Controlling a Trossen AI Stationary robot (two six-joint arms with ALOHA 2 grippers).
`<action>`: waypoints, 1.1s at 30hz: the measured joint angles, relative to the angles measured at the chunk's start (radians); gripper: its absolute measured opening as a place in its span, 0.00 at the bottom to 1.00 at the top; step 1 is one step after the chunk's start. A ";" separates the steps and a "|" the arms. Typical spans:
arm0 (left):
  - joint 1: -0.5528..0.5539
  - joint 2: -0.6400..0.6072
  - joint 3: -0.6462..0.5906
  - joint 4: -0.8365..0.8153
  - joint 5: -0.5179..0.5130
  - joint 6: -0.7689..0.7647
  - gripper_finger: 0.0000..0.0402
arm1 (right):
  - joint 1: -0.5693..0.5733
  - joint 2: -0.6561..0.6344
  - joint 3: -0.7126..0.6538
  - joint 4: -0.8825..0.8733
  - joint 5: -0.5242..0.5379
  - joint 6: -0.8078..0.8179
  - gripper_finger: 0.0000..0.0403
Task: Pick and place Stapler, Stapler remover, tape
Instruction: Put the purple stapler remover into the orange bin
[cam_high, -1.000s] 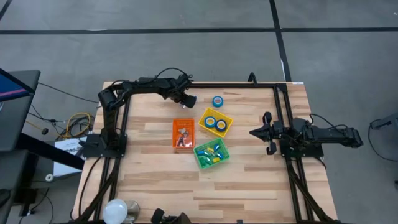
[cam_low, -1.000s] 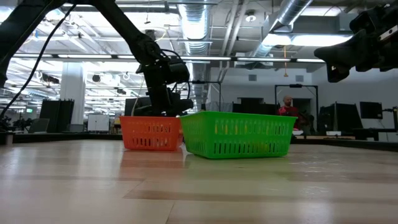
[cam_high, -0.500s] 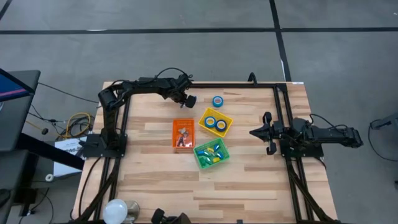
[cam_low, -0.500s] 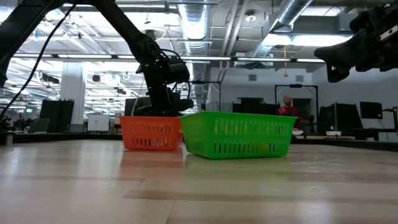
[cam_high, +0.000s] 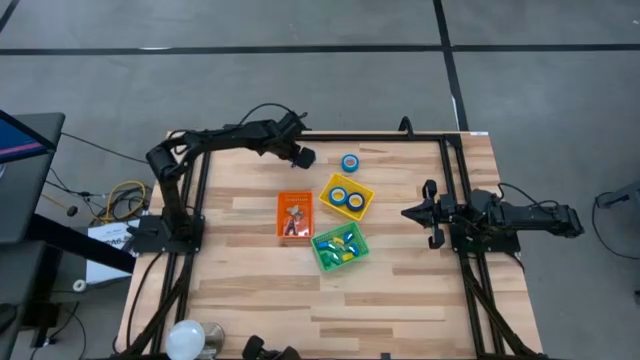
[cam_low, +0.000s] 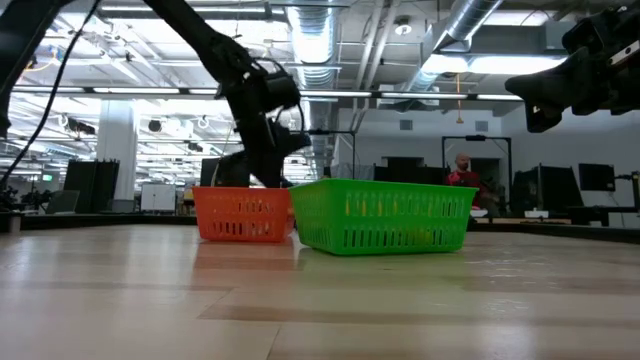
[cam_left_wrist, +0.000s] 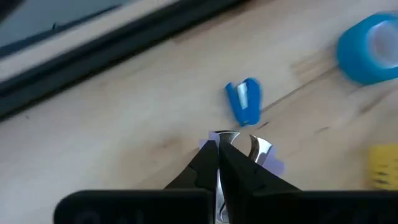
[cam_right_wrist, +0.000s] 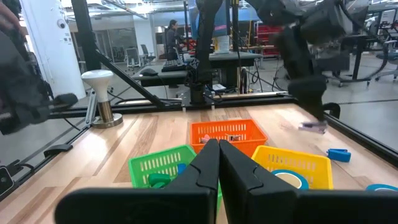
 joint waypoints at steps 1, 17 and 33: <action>0.000 -0.017 0.000 0.000 0.005 0.001 0.01 | 0.000 0.000 0.000 0.000 0.000 0.000 0.00; -0.107 -0.203 0.000 0.003 0.017 0.046 0.01 | 0.000 0.000 0.000 0.000 0.000 0.000 0.00; -0.316 -0.242 0.000 0.012 0.087 0.080 0.01 | 0.000 0.000 0.000 0.000 0.000 0.000 0.00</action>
